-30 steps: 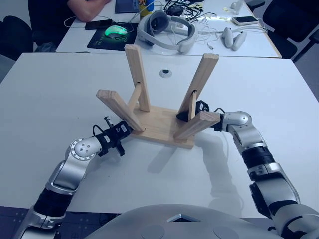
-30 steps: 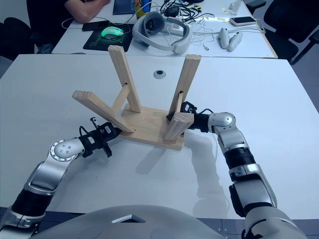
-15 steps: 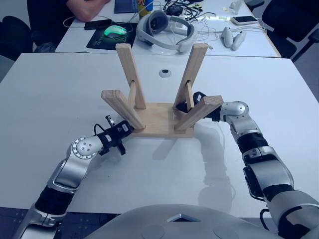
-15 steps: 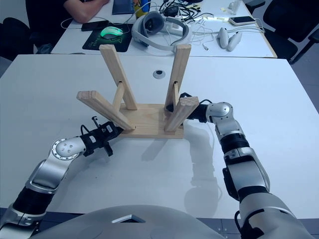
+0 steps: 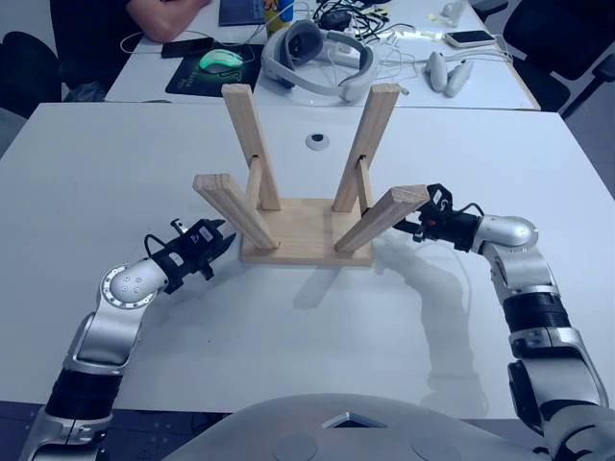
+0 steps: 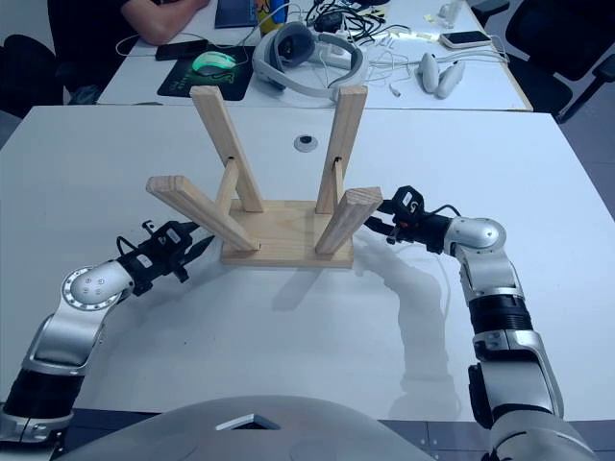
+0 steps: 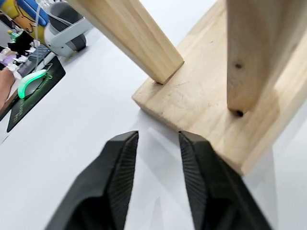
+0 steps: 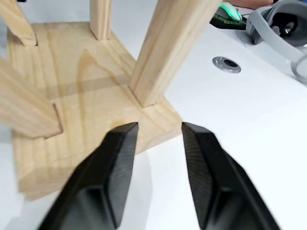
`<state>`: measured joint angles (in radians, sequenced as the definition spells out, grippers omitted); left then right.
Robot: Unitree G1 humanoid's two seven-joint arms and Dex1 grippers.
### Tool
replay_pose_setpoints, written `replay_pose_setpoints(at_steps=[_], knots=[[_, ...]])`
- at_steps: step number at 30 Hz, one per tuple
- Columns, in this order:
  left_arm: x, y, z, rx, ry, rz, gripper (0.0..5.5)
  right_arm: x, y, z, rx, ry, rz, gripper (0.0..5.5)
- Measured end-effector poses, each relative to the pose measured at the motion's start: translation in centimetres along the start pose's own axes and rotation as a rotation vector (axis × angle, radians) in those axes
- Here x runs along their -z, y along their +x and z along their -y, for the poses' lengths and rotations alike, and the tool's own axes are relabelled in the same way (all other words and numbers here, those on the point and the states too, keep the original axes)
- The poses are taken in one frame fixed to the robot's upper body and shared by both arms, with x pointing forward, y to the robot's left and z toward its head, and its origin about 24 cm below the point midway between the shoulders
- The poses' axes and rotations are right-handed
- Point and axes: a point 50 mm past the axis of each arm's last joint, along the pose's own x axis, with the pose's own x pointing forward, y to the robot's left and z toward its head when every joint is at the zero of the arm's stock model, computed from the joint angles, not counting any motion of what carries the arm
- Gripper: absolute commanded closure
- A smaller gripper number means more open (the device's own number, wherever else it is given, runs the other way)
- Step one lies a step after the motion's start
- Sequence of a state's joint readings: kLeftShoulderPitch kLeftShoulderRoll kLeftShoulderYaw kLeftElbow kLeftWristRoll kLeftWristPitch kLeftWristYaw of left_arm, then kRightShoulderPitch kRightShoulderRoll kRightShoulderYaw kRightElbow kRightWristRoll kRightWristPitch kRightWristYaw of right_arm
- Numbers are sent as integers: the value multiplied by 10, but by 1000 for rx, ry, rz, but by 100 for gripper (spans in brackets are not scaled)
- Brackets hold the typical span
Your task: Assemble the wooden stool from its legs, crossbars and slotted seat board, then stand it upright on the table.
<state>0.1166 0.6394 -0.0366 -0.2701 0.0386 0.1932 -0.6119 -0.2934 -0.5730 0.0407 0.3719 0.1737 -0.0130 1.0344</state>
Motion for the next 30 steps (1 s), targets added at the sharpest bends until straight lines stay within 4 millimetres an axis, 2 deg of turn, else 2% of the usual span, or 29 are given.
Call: replay_pose_setpoints(at_steps=[5,8,11,16,20,23,30], knots=[[14,-10,-7,-56,-7,-47,251,12,-7,-12,10,65,-27,243],[20,-12,-15,-165,5,-77,207,18,-7,-16,76,85,-52,238],[21,-8,-19,-230,25,-85,203,20,-3,-25,182,17,-70,238],[24,-2,-9,-176,-81,-61,278,25,-3,-32,156,144,-50,316],[39,-3,-2,-156,-164,-146,333,26,-5,-30,190,172,-56,372],[40,-3,3,-141,-174,-160,378,25,-6,-31,209,161,-60,418],[27,5,19,-70,-166,-115,486,35,-8,-59,160,166,-98,529]])
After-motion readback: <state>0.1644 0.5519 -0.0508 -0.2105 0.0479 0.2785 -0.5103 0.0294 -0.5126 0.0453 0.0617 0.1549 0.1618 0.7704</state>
